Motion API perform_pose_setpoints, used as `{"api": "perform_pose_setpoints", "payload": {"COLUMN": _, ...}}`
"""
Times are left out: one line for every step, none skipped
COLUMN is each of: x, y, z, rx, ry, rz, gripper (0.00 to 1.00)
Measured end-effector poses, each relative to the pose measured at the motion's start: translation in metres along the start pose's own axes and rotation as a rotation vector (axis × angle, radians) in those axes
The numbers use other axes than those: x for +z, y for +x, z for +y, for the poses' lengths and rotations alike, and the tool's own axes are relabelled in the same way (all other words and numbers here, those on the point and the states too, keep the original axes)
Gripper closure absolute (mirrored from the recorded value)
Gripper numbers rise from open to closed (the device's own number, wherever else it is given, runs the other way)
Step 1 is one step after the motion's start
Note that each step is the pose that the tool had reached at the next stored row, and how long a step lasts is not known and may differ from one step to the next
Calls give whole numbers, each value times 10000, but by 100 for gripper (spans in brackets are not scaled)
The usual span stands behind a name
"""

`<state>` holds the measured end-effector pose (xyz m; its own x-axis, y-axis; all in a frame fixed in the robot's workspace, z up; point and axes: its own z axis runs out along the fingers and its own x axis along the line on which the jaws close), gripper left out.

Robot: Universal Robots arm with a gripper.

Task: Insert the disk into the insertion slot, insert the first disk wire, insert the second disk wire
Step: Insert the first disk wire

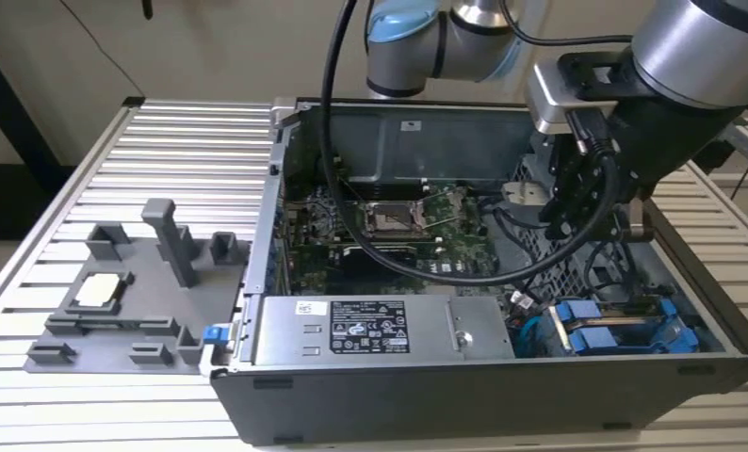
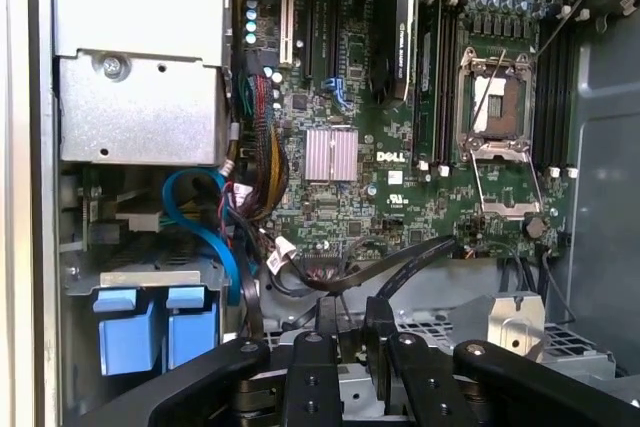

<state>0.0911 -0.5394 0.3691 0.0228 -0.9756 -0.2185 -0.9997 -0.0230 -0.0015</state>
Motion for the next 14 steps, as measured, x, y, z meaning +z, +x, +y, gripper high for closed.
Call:
{"api": "perform_pose_setpoints", "payload": {"x": 0, "y": 0, "z": 0, "rx": 0, "ry": 0, "rz": 0, "gripper": 73}}
{"api": "perform_pose_setpoints", "payload": {"x": 0, "y": 0, "z": 0, "rx": 0, "ry": 0, "rz": 1, "gripper": 73}}
{"api": "perform_pose_setpoints", "payload": {"x": 0, "y": 0, "z": 0, "rx": 0, "ry": 0, "rz": 0, "gripper": 75}}
{"api": "perform_pose_setpoints", "payload": {"x": 1, "y": 0, "z": 0, "rx": 0, "ry": 0, "rz": 0, "gripper": 75}}
{"api": "perform_pose_setpoints", "payload": {"x": 1, "y": 1, "z": 0, "rx": 0, "ry": 0, "rz": 0, "gripper": 82}}
{"api": "perform_pose_setpoints", "payload": {"x": 1, "y": 1, "z": 0, "rx": 0, "ry": 0, "rz": 0, "gripper": 82}}
{"api": "perform_pose_setpoints", "payload": {"x": 1, "y": 1, "z": 0, "rx": 0, "ry": 0, "rz": 0, "gripper": 82}}
{"api": "perform_pose_setpoints", "payload": {"x": 2, "y": 1, "z": 0, "rx": 0, "ry": 0, "rz": 0, "gripper": 82}}
{"api": "perform_pose_setpoints", "payload": {"x": 2, "y": 1, "z": 0, "rx": 0, "ry": 0, "rz": 0, "gripper": 82}}
{"api": "perform_pose_setpoints", "payload": {"x": 2, "y": 1, "z": 0, "rx": 0, "ry": 0, "rz": 0, "gripper": 82}}
{"api": "perform_pose_setpoints", "payload": {"x": 2, "y": 2, "z": 0, "rx": 0, "ry": 0, "rz": 0, "gripper": 82}}
{"api": "perform_pose_setpoints", "payload": {"x": 3, "y": 2, "z": 0, "rx": 0, "ry": 0, "rz": 0, "gripper": 82}}
{"api": "perform_pose_setpoints", "payload": {"x": 3, "y": 2, "z": 0, "rx": 0, "ry": 0, "rz": 0, "gripper": 82}}
{"api": "perform_pose_setpoints", "payload": {"x": 3, "y": 2, "z": 0, "rx": 0, "ry": 0, "rz": 0, "gripper": 82}}
